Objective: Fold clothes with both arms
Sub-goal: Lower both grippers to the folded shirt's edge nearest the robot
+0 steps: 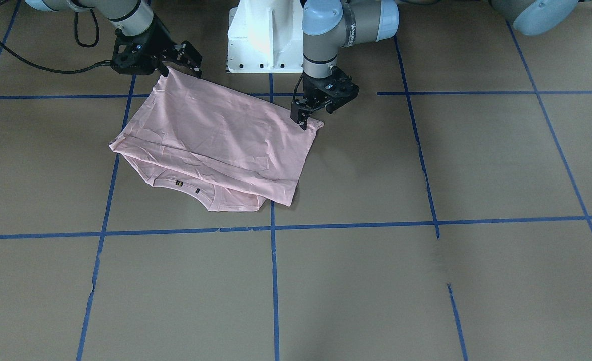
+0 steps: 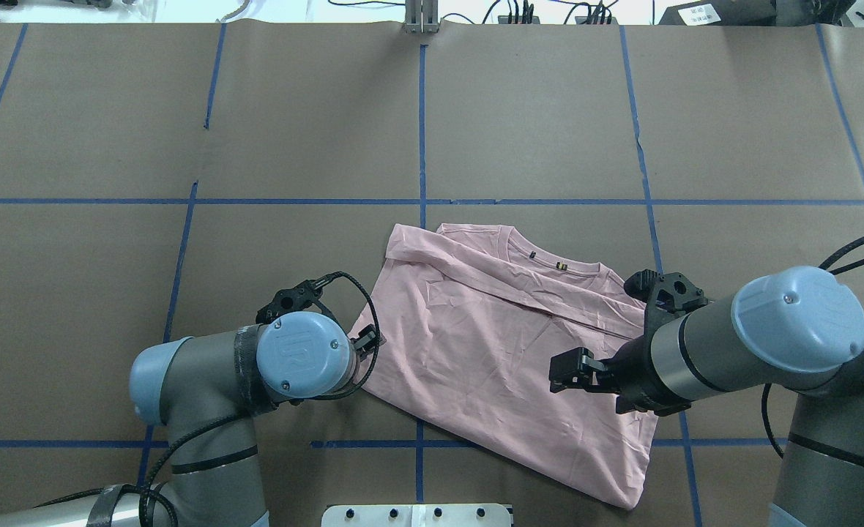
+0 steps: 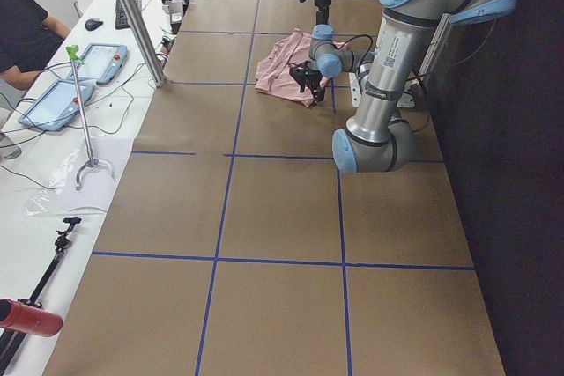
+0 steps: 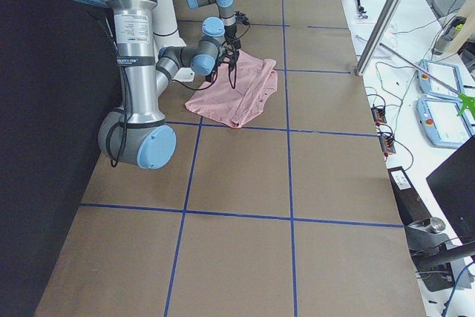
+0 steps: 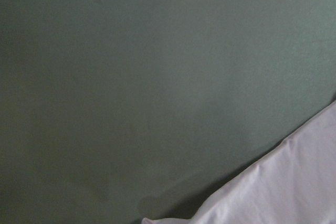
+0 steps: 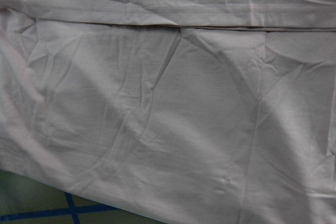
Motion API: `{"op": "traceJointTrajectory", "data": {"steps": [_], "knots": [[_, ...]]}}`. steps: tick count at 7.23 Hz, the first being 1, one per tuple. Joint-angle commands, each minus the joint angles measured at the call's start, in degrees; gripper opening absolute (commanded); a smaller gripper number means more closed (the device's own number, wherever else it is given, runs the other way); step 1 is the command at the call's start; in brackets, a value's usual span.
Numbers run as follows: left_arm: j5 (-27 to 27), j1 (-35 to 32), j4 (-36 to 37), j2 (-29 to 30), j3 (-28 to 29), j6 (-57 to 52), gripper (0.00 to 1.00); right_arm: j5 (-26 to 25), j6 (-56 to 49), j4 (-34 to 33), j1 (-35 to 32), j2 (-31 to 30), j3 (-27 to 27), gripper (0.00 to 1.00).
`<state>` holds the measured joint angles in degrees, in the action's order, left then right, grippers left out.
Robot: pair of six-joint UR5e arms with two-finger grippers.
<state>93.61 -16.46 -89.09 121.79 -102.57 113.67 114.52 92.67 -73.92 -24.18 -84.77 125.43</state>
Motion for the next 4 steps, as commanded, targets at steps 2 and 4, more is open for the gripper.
{"op": "traceJointTrajectory", "data": {"steps": [2,4], "knots": [[-0.18,0.2,-1.09,0.2,1.5,0.32,0.5,0.17,-0.03,-0.09,-0.52,0.04,0.08,1.0],[-0.18,-0.15,-1.09,0.2,0.89,-0.38,0.0,0.26,-0.03,-0.09,-0.69,0.04,0.08,1.0]]}}
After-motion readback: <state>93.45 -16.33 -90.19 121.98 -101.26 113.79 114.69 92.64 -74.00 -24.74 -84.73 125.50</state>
